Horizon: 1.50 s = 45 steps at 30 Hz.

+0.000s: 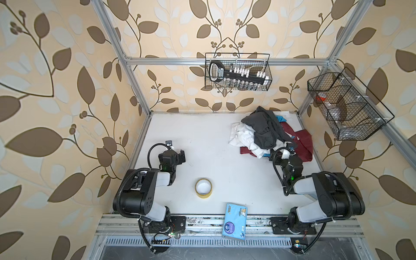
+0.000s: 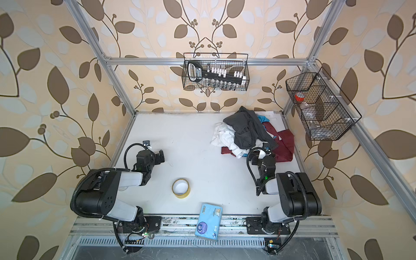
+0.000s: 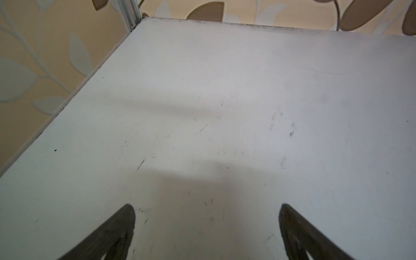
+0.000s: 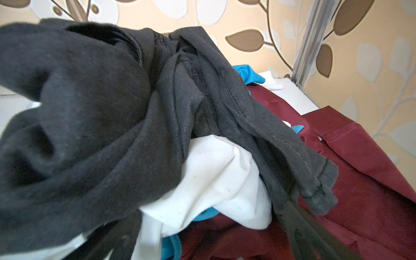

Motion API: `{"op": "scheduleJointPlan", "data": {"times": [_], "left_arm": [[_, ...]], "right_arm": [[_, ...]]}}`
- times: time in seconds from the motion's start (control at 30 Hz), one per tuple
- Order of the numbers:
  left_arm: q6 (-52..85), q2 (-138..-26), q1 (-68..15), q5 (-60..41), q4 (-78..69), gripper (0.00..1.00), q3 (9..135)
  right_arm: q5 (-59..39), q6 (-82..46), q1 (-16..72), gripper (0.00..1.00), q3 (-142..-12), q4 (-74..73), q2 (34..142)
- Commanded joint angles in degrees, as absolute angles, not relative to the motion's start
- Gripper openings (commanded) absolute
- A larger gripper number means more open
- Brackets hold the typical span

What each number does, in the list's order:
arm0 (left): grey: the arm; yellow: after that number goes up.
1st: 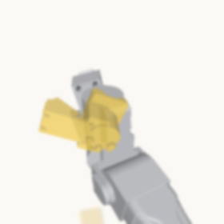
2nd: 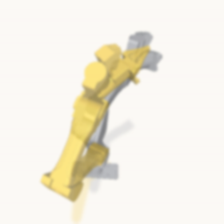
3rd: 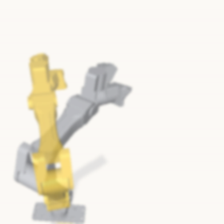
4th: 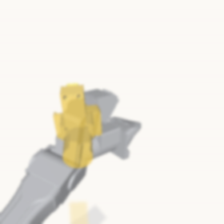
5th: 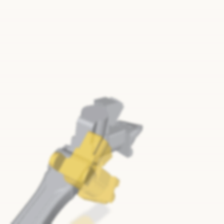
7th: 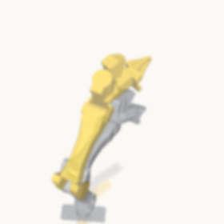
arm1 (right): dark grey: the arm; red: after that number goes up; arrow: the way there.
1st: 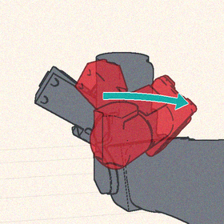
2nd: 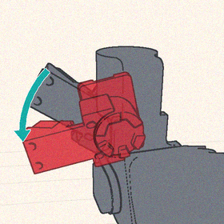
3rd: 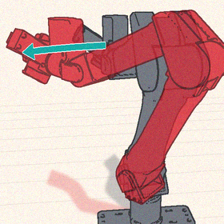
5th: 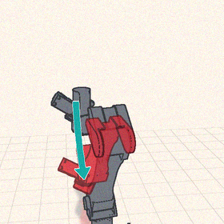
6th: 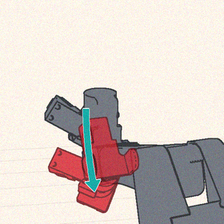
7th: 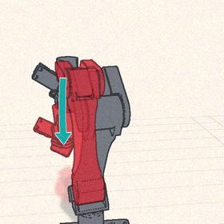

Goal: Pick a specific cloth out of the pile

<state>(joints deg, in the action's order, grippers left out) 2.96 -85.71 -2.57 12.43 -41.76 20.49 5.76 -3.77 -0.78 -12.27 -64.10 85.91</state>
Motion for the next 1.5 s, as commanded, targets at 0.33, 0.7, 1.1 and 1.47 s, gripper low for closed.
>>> {"op": "scheduleJointPlan", "data": {"times": [0.33, 0.7, 1.1, 1.47], "left_arm": [[2.9, -85.61, -2.56, 12.89, -43.07, 0.99, 21.62], [2.9, -85.69, -2.55, 12.92, -43.07, 0.99, 21.65], [-0.01, -84.19, -2.72, 7.05, -41.57, 0.99, 21.98], [6.93, -63.51, -3.27, 12.96, -12.43, 0.99, 30.8]], "right_arm": [[4.85, -4.06, -1.24, 1.0, -13.26, -64.95, 85.78], [4.77, -3.96, -1.19, 1.0, -13.29, -64.96, 85.78], [10.52, -5.37, -0.38, 1.0, -14.02, -62.42, 83.48], [11.51, -9.01, -0.22, 1.0, -24.43, -25.4, 54.57]]}}
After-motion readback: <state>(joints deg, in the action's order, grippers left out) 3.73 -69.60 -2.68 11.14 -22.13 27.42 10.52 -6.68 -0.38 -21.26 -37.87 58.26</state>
